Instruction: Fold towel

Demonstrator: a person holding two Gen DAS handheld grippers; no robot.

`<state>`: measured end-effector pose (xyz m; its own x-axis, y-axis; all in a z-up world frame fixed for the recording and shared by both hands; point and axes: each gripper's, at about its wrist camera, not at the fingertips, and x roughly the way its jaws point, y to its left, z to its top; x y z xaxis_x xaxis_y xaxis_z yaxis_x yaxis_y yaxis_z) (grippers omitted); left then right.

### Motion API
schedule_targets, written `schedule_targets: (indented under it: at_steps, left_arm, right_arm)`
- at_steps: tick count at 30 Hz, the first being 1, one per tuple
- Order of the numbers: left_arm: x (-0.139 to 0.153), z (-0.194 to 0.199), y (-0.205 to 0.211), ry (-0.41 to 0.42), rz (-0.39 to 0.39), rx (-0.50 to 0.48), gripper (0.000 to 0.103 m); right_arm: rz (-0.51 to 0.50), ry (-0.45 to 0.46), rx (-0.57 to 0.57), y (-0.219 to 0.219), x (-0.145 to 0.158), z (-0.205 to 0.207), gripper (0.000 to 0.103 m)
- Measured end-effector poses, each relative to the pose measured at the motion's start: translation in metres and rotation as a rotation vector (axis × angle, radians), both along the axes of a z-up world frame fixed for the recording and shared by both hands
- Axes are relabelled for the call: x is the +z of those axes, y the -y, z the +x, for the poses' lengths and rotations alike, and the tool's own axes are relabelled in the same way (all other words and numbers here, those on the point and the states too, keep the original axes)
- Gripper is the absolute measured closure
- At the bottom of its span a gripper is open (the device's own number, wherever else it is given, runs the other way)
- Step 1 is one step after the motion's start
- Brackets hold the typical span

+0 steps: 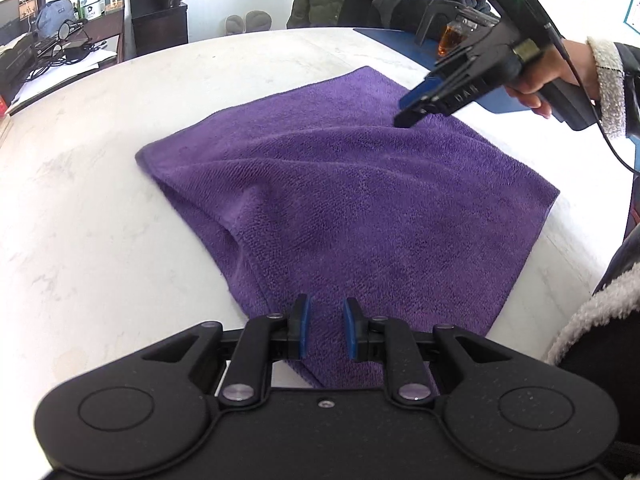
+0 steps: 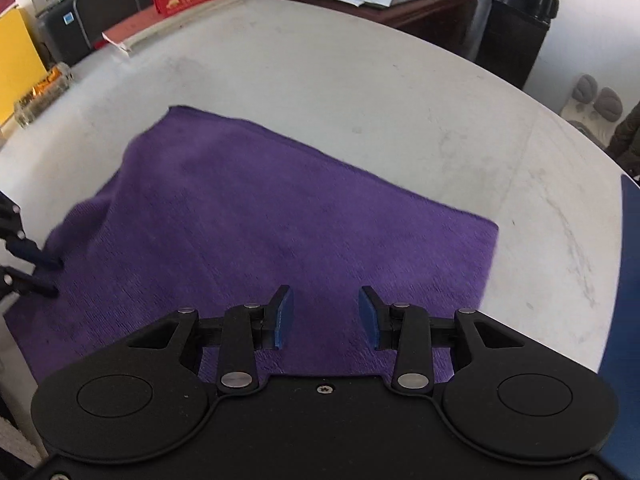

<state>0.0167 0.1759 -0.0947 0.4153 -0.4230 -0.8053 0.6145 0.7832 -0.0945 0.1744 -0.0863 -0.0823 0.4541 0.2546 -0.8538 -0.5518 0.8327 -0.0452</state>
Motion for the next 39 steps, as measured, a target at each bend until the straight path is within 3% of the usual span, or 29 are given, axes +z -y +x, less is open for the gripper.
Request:
schedule_targets:
  at_steps: [7,16,23,25,28,32,39]
  left_arm:
    - [0.001,-0.009,0.001,-0.013,0.033,0.013,0.086]
    - [0.003,-0.019,0.001,-0.036,0.049,0.029,0.086]
    - [0.005,-0.025,0.006,-0.044,0.089,-0.003,0.084]
    - [0.005,-0.027,0.007,-0.043,0.095,-0.01,0.082]
    - [0.005,-0.03,0.008,-0.048,0.096,-0.011,0.08]
    - [0.005,-0.031,0.005,-0.056,0.083,0.0,0.08]
    - [0.018,-0.024,-0.004,-0.015,0.058,0.027,0.08]
  right_arm:
    - [-0.002,0.027,-0.015,0.005,-0.003,-0.008,0.068]
    - [0.037,-0.002,-0.014,0.013,-0.003,-0.006,0.067]
    - [-0.045,-0.022,-0.016,0.003,0.003,-0.001,0.063]
    - [-0.043,0.017,0.026,-0.01,0.012,-0.004,0.063]
    - [0.037,0.035,0.141,-0.039,0.028,-0.009,0.063]
    - [-0.026,0.069,0.322,-0.089,0.027,-0.017,0.063]
    - [-0.067,0.087,0.393,-0.125,0.018,-0.006,0.063]
